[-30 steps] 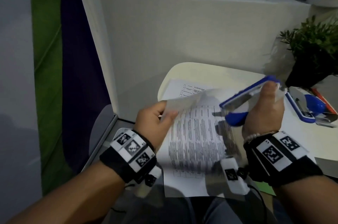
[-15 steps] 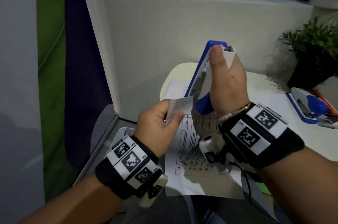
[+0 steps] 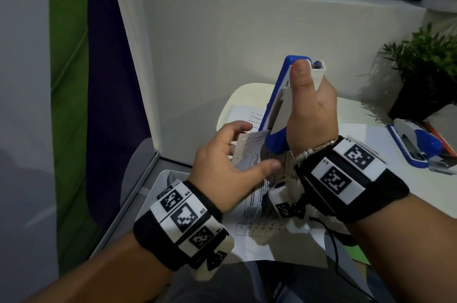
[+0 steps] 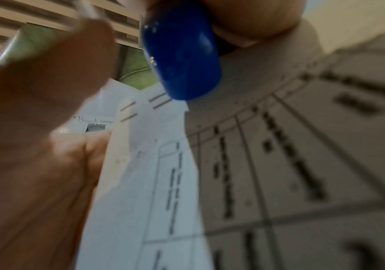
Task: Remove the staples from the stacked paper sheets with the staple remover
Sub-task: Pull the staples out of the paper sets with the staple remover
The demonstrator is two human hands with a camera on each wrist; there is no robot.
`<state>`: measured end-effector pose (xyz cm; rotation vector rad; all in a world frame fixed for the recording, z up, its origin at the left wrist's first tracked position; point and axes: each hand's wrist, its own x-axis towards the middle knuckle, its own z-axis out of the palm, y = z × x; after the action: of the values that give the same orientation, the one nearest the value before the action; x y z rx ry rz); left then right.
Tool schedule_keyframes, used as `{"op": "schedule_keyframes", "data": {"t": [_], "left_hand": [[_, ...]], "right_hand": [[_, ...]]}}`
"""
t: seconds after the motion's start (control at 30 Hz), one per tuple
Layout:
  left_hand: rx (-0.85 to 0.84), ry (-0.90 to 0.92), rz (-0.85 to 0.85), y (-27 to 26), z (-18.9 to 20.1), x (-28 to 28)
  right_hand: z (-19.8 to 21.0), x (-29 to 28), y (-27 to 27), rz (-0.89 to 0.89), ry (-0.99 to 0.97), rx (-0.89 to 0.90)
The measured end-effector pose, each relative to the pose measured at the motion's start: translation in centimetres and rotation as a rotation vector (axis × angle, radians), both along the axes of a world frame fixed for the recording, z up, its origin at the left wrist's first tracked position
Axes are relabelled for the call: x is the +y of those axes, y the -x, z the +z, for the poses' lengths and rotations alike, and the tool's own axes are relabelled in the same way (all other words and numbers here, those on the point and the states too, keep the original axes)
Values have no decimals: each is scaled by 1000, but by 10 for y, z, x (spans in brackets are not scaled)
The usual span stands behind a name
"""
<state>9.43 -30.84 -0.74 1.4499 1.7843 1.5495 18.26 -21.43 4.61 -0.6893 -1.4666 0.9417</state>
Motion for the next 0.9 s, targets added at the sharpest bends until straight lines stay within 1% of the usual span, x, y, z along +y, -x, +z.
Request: {"op": "schedule_keyframes", "data": {"t": [0.07, 0.27, 0.37, 0.47, 0.53, 0.57, 0.63, 0.7, 0.73, 0.8, 0.87, 0.9], "left_hand": [[58, 26, 19, -3, 4, 3], [224, -38, 55, 1, 8, 17], [223, -14, 41, 2, 7, 20], [156, 81, -69, 10, 6, 20], [32, 140, -125, 21, 0, 18], [-50, 140, -104, 25, -4, 17], [-166, 102, 38, 31, -12, 19], [-168, 94, 171, 34, -20, 20], [-119, 83, 205, 34, -22, 21], [104, -19, 199, 35, -26, 19], [358, -155, 77, 36, -30, 16], [466, -186, -10, 37, -34, 15]], "right_hand": [[-1, -1, 1, 16, -8, 4], [0, 5, 5, -14, 6, 14], [-2, 9, 6, -11, 17, 7], [-3, 9, 4, 9, 101, 30], [-3, 11, 2, 9, 187, 87], [-2, 14, -1, -1, 209, 119], [1, 17, -9, -49, 211, 162], [-1, 19, -18, -124, 189, 218], [-4, 19, -22, -165, 187, 244], [-13, 18, -33, -226, 192, 271], [-23, 13, -40, -285, 187, 255], [-29, 13, -45, -326, 173, 216]]}}
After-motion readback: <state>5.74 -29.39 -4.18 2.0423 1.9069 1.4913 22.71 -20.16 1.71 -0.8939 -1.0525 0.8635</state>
